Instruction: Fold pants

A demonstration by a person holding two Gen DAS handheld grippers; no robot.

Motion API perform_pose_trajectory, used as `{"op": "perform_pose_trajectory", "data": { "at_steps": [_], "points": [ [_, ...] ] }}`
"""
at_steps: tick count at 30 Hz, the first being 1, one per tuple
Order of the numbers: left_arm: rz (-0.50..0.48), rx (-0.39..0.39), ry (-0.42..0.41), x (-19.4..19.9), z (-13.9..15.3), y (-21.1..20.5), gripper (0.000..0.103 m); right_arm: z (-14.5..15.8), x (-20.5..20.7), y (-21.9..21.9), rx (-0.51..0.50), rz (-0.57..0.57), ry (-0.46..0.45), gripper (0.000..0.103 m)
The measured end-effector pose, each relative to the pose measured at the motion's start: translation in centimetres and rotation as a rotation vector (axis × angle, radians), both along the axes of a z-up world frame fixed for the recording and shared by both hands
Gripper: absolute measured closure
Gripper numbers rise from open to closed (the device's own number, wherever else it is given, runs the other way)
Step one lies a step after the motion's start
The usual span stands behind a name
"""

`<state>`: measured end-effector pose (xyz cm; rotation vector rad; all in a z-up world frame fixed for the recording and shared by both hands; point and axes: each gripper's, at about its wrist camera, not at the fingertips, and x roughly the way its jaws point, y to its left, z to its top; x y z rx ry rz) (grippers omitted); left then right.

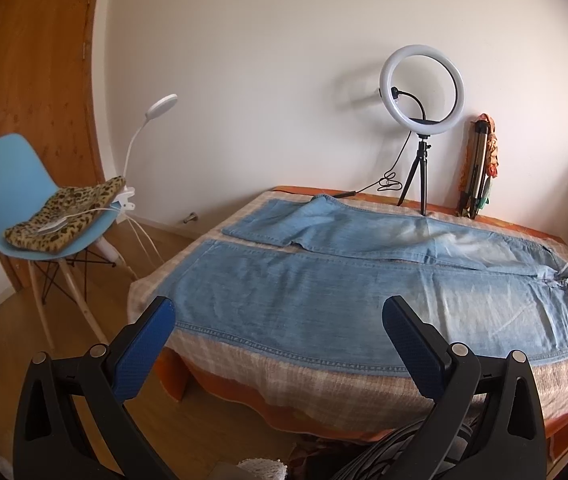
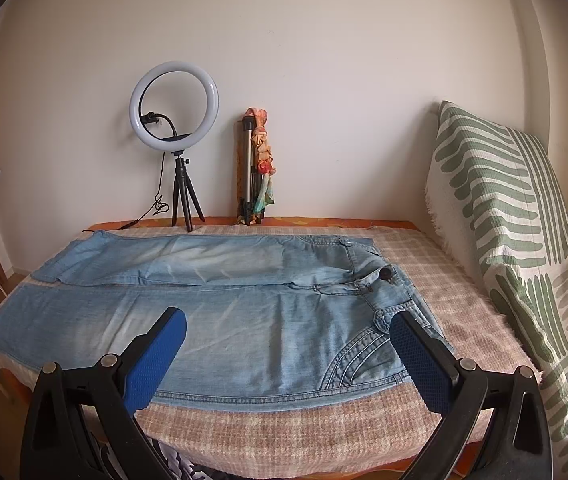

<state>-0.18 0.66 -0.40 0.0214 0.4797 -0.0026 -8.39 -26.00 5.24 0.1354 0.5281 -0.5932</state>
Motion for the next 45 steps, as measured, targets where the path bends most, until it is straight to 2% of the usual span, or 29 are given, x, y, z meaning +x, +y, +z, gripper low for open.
{"op": "perform_pose_trajectory", "data": {
  "at_steps": [45],
  "points": [
    [0.012,-0.007,0.02,0.26,-0.1,0.49,0.0,-0.4,0.25,0.13,0.002,0.007,0.011,0.0]
  ]
}}
